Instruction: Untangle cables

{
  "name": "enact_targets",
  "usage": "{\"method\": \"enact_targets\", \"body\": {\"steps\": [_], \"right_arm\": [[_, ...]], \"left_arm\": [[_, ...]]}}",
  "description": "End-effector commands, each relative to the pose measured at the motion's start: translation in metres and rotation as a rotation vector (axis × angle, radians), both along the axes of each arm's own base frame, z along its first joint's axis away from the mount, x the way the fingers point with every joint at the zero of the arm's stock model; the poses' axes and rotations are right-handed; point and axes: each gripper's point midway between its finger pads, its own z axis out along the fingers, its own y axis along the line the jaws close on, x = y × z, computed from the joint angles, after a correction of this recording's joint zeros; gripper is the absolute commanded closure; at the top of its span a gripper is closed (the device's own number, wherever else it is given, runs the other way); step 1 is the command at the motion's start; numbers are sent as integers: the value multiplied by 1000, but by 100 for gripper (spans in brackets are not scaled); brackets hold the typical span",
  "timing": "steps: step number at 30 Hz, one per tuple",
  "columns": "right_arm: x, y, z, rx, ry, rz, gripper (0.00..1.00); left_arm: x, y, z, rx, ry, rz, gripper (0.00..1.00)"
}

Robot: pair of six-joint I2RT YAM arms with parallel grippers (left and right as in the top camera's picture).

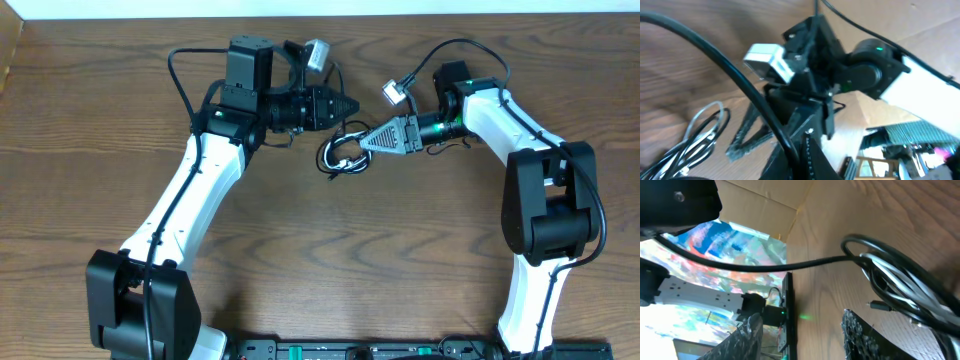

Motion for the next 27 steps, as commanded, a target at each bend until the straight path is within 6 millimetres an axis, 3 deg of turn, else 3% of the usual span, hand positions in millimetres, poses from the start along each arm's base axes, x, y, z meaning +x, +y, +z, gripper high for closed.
{"method": "enact_targets", "body": {"steps": [1,7,20,24,27], "right_arm": [[4,-4,-5,-8,-11,-8,53],[12,-17,-8,-28,18,-49,53],[23,-36,-45,-277,140,-136,56],[34,-37,-48,-297,161,-180,56],[50,-40,-59,-363,76,-215,53]], "left_arm": [[10,9,-5,53,-1,68,93],[6,11,-11,74,12,60,92],[-7,14,-24,116,45,25,93],[-14,15,-29,141,37,-10,92],[-22,16,-35,158,54,-33,92]]}}
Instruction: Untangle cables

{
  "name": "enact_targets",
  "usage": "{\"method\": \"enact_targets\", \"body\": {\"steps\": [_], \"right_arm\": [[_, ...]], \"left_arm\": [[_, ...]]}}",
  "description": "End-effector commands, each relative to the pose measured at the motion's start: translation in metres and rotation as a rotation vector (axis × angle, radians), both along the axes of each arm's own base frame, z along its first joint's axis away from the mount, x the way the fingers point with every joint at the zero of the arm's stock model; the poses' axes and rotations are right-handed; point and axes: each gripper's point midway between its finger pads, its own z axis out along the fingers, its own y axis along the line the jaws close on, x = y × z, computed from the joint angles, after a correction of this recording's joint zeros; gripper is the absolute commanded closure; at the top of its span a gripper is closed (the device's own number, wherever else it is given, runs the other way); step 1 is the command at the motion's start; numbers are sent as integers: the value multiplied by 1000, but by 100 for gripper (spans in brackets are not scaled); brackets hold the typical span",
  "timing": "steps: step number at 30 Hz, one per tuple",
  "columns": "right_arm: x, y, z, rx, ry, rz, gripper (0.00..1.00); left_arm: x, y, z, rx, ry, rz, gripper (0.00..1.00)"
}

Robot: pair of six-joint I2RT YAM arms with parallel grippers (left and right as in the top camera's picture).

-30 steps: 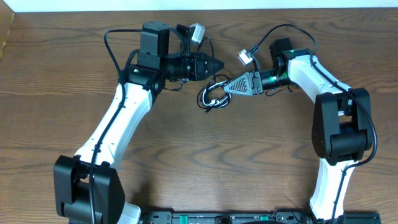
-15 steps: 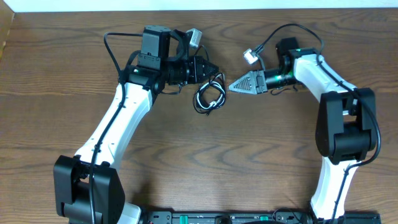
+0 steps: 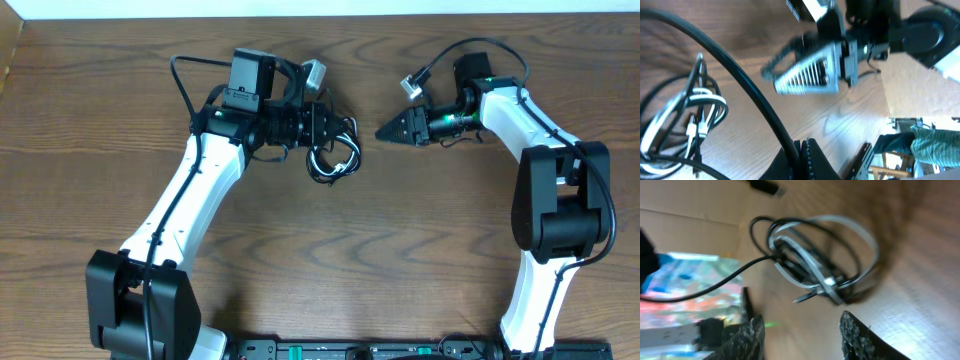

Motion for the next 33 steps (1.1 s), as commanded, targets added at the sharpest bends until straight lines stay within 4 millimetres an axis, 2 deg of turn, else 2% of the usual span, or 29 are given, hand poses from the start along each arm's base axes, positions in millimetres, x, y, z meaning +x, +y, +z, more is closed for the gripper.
{"method": "enact_targets", "body": {"steps": [1,5,11,13,17,22,26,29,33], "right_arm": [[12,-5,-24,-142,-4,-45,52],[16,-8,-48,-326,-51,-53,51],[14,15,-50,-343,-155,19,52],[15,12,-52,-365,-153,13,54],[12,0,-54,-375,-83,-23,53],[3,-9,-49,-325,-9,-25,44],[-4,-12,-45,-291,41,-23,39],[-9,-13,-46,-295,51,-9,39],[-18,-12,-47,-309,90,2,39]], "left_arm": [[-7,0,2,6,-33,-58,92],[-20,-5,6,-33,-44,-137,92],[-44,-12,17,-120,-100,-293,92],[-52,-13,19,-144,-114,-337,93],[-53,-13,19,-142,-107,-337,93],[-49,-14,18,-130,-125,-332,92],[-37,-13,6,-42,-104,-256,93],[-19,-4,-15,122,-87,-127,92],[5,25,-47,412,-90,85,92]]}}
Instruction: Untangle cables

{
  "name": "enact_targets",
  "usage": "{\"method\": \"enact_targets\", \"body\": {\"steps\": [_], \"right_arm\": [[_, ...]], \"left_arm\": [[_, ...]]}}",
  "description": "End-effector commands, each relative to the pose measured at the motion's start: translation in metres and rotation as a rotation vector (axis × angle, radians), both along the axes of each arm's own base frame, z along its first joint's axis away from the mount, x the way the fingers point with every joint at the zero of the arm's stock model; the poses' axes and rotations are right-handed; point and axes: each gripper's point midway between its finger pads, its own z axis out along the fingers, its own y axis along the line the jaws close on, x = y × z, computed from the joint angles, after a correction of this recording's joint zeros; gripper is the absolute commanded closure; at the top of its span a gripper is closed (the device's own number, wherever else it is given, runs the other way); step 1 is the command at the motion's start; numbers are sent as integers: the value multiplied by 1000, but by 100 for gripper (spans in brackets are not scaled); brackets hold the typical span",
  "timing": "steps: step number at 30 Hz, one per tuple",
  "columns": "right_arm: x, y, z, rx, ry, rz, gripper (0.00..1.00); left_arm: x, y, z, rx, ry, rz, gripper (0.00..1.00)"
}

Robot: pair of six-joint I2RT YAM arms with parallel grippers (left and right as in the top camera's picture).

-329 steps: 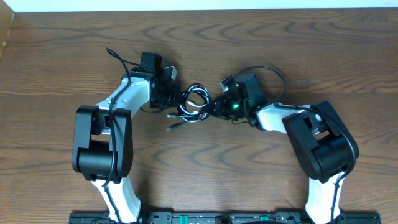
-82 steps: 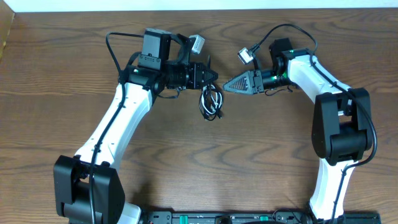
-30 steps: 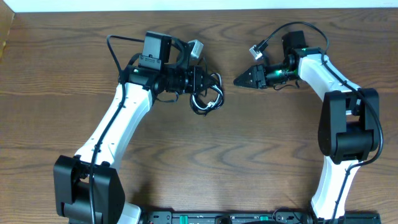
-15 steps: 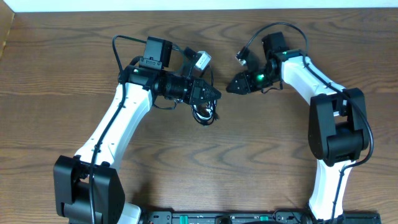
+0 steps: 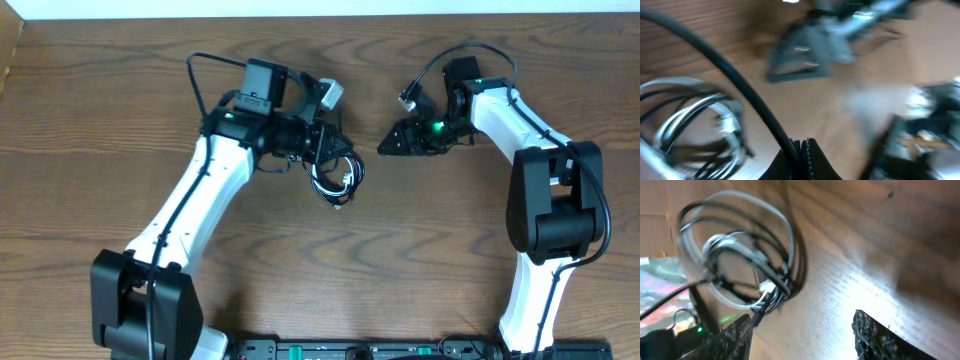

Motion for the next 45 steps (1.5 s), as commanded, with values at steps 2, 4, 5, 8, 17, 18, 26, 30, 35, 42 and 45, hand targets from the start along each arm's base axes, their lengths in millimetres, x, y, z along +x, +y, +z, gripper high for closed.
{"method": "enact_targets", "body": {"steps": [2,4,5,8,17,18,26,30,35,42,45], "right_arm": [[-6,5,0,21,19,24,39],[-7,6,0,21,14,31,39],[-7,5,-1,14,14,32,39],[-7,5,-4,-6,10,36,37],[-12,17,-6,-25,-3,71,34],[-12,18,-8,-37,-5,76,34],[-18,33,-12,-72,-33,123,35],[-26,49,-12,-64,-56,182,33],[-37,79,-8,-25,-112,270,33],[-48,124,-4,8,-198,354,33],[-44,140,5,15,-196,318,37]], "left_arm": [[36,44,-35,358,-64,315,92],[42,53,-42,427,-77,380,92],[46,55,-44,441,-77,409,92],[54,57,-46,418,-63,467,89],[60,111,-66,409,135,707,47],[56,115,-73,422,170,705,47],[26,98,-126,466,352,519,46],[25,101,-140,487,372,503,46],[41,115,-127,427,353,528,38],[57,128,-93,134,398,483,22],[60,153,-92,105,421,538,2]]}}
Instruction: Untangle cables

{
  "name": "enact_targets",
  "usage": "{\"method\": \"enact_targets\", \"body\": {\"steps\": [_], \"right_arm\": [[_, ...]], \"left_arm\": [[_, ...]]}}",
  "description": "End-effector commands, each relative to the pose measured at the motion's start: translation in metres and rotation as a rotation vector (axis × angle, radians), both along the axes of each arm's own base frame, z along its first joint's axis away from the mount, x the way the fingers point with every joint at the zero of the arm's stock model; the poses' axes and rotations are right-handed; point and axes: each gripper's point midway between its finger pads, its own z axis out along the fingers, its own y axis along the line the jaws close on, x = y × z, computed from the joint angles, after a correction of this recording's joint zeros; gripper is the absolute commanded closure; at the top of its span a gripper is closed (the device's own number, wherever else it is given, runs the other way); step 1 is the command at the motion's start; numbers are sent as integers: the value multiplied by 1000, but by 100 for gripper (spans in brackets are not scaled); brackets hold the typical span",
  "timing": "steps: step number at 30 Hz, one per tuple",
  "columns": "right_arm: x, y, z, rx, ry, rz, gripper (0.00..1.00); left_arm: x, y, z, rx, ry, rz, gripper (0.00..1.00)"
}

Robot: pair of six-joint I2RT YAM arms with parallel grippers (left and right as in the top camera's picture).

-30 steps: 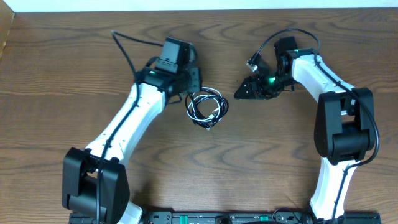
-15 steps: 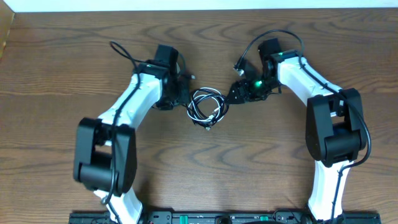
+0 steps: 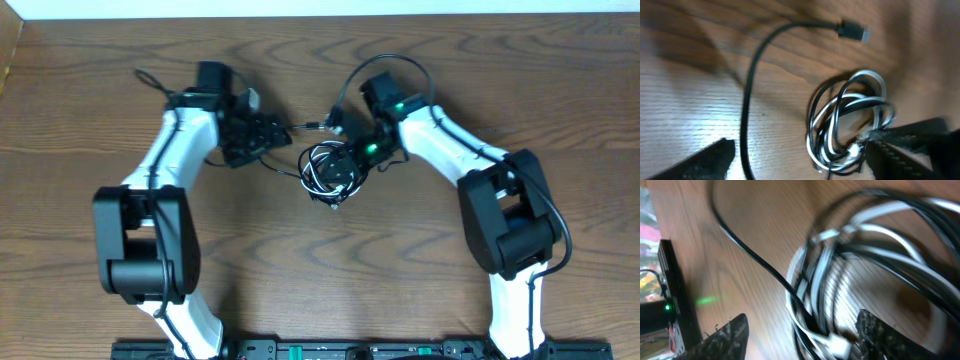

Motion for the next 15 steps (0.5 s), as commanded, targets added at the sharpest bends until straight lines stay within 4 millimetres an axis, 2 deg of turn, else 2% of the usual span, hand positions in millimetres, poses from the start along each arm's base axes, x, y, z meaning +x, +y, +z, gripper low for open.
{"method": "enact_targets", "body": {"steps": [1,5,7,8,11,13,15], "right_arm": [[3,19,11,21,30,-35,39],[9,44,42,47,-5,-32,43],[13,50,45,9,-35,-52,44],[21,48,39,-72,-80,-107,45],[35,40,25,-218,-146,-230,56],[47,33,17,-323,-219,-329,64],[59,27,14,-385,-270,-426,64]], "left_arm": [[5,11,18,-101,-31,15,2],[7,52,13,-93,-20,116,2],[4,67,8,-82,-6,154,2],[-1,85,-1,-29,15,192,17],[-11,106,-17,60,50,232,52],[-9,107,-21,57,48,255,63],[-7,105,-22,57,37,256,63]]}}
